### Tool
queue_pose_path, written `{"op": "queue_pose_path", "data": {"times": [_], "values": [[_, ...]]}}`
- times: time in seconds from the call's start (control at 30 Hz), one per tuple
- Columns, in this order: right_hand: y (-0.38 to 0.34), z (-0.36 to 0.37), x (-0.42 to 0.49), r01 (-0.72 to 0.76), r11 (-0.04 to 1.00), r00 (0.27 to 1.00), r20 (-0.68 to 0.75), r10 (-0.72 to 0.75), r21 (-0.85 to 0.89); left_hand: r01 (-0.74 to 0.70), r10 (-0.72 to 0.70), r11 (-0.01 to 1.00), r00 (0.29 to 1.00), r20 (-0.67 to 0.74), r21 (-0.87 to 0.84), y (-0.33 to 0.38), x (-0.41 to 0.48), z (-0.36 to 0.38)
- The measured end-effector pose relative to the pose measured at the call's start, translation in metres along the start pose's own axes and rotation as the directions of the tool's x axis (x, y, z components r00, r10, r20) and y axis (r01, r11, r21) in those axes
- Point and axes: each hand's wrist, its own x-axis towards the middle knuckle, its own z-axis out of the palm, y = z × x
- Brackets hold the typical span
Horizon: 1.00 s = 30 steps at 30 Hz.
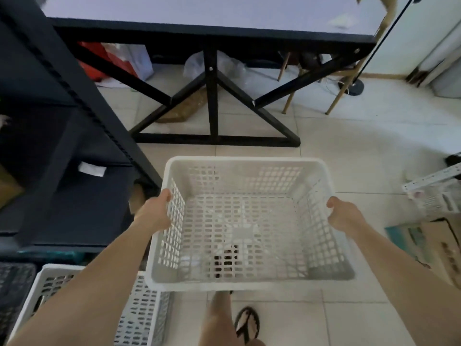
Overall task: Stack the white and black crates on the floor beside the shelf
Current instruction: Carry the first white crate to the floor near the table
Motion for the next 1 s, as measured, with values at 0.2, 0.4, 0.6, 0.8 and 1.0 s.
{"op": "queue_pose_path", "data": {"times": [0.2,0.4,0.6,0.8,1.0], "values": [[-0.016,-0.008,0.121,-0.001,1.0,1.0,-0.004,0.001,-0.03,-0.053,0.052,0.998,0.998,-0.027,-0.044,0.041,0.121,-0.005],[-0.033,0.014,0.227,-0.029,1.0,0.999,0.034,0.028,0.011,-0.029,0.03,0.999,0.999,0.026,-0.044,0.072,0.226,0.01],[-0.042,0.068,0.325,-0.048,0.997,0.997,0.063,0.044,0.057,0.02,-0.019,0.999,1.0,0.024,-0.05,0.082,0.32,0.063],[-0.044,0.123,0.401,-0.041,0.998,0.999,0.028,0.04,0.038,0.023,-0.019,0.998,0.998,0.058,-0.063,0.085,0.402,0.121],[-0.035,0.154,0.44,-0.061,0.998,0.997,0.048,0.06,0.023,0.038,-0.036,0.999,0.997,0.062,-0.028,0.095,0.444,0.154]]}}
